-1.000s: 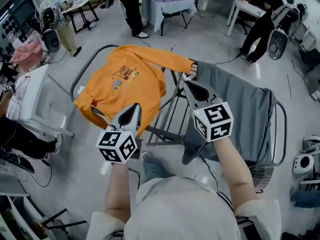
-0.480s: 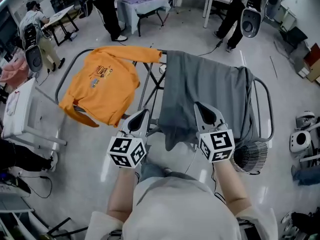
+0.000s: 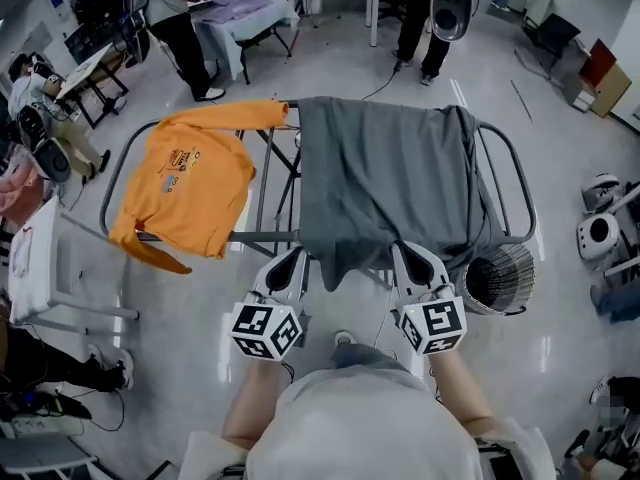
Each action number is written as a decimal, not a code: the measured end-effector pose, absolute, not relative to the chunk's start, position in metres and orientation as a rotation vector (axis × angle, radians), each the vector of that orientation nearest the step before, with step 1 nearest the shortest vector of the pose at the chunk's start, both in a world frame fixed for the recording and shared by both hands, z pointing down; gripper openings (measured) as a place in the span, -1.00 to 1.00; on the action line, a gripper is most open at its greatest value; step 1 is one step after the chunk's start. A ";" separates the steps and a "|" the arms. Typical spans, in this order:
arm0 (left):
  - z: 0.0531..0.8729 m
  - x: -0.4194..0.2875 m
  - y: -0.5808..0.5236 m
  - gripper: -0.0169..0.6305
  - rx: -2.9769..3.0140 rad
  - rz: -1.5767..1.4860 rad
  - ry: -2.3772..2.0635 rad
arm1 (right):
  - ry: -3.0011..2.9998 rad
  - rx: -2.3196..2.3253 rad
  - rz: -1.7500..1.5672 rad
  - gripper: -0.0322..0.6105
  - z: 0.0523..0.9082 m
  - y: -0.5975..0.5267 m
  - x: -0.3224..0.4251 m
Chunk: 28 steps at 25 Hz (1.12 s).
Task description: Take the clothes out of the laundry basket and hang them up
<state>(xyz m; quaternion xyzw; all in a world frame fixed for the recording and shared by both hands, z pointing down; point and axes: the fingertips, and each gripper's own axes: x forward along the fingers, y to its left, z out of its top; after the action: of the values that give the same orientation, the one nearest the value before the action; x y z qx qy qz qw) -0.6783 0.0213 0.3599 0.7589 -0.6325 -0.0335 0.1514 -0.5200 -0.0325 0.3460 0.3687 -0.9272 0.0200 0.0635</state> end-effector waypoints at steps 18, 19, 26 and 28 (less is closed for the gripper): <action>0.388 -0.647 0.182 -0.91 2.276 0.049 -1.700 | -2.747 1.275 0.077 -0.89 0.362 0.147 -0.484; 0.388 -0.646 0.191 -0.91 2.275 0.049 -1.703 | -2.751 1.271 0.075 -0.89 0.361 0.154 -0.484; 0.387 -0.652 0.232 -0.91 2.253 0.019 -1.726 | -2.769 1.253 0.060 -0.89 0.358 0.190 -0.487; 0.385 -0.651 0.237 -0.91 2.260 0.018 -1.724 | -2.770 1.254 0.058 -0.89 0.357 0.196 -0.486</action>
<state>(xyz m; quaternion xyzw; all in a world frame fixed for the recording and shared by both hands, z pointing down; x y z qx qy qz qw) -0.6510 0.2370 0.3852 0.7863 -0.5996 0.0061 0.1490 -0.4863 0.1959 0.3570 0.4119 -0.9097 0.0191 0.0501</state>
